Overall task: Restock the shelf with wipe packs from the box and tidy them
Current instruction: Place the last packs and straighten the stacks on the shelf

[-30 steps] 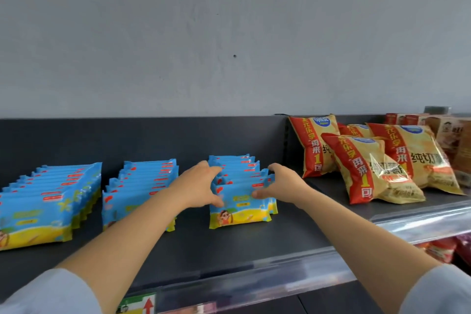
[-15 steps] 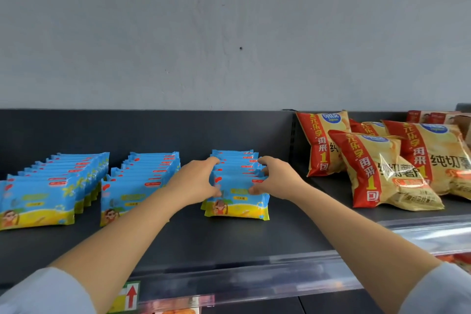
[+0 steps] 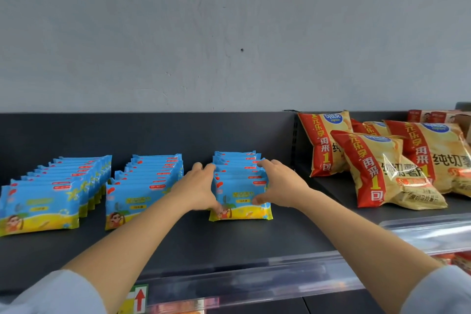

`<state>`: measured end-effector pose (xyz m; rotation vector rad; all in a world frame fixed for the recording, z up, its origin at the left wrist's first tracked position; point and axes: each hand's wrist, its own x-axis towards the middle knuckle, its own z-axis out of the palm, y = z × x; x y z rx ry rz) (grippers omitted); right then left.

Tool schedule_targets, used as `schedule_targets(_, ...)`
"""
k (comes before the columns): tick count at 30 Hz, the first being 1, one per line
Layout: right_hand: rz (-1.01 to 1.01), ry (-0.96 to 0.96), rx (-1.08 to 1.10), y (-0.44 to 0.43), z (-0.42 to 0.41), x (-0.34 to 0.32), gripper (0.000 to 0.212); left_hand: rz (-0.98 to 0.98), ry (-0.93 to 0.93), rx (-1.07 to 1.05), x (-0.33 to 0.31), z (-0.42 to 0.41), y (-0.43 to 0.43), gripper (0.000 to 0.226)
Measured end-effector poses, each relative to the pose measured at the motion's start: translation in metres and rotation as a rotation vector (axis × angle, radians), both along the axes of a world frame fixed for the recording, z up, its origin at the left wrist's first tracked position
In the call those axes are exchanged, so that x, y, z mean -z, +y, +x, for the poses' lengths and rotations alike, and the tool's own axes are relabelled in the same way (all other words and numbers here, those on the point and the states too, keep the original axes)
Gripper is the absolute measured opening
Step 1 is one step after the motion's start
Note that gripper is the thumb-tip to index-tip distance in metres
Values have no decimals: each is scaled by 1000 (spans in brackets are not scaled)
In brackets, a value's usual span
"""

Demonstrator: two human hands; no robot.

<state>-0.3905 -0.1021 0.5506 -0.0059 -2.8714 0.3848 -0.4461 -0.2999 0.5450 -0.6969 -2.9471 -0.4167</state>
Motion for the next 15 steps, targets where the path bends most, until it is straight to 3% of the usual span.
schedule_targets(3,-3,-61,-5,1,0,2,104,120,-175,26,-2,-3,0,102)
schedule_targets(9,-5,-31,12,4,1,7,102,195,-128,46,5,-2,11,93)
schedule_targets(15,-133,-77,-6,6,3,3,110,164,-215,64,0,-5,5,131)
